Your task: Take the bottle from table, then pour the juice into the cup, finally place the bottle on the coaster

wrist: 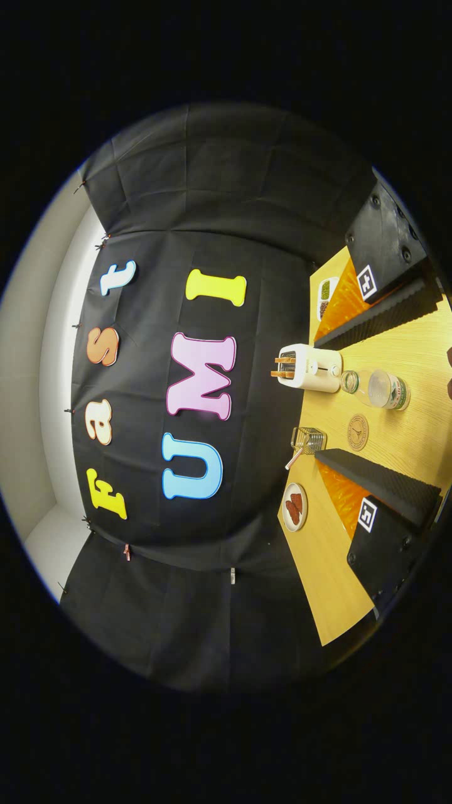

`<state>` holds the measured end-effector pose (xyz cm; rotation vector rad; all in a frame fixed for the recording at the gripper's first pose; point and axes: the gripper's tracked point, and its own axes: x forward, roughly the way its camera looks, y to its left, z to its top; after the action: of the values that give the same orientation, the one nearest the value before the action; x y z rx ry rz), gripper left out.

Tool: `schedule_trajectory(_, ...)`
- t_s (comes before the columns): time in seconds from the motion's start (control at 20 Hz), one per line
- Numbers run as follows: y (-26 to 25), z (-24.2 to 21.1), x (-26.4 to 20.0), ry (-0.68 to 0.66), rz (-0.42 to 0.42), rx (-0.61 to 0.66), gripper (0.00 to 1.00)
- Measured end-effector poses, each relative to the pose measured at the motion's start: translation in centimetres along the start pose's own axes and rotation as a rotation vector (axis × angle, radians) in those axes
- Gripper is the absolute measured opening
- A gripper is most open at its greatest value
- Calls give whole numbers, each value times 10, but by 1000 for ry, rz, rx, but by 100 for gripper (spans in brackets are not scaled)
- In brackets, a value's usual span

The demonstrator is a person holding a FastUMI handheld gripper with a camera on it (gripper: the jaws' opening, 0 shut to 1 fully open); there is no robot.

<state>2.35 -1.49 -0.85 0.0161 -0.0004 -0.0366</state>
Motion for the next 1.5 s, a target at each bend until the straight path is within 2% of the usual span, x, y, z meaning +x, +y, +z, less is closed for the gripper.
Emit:
schedule_trajectory(0.5, -10, -27, 27, 10, 48, 43, 97)
schedule_trajectory(0.95, -20, -52, 48, 41, 51, 31, 98)
schedule_trajectory(1.5, -22, -114, 79, 95, 53, 34, 98)
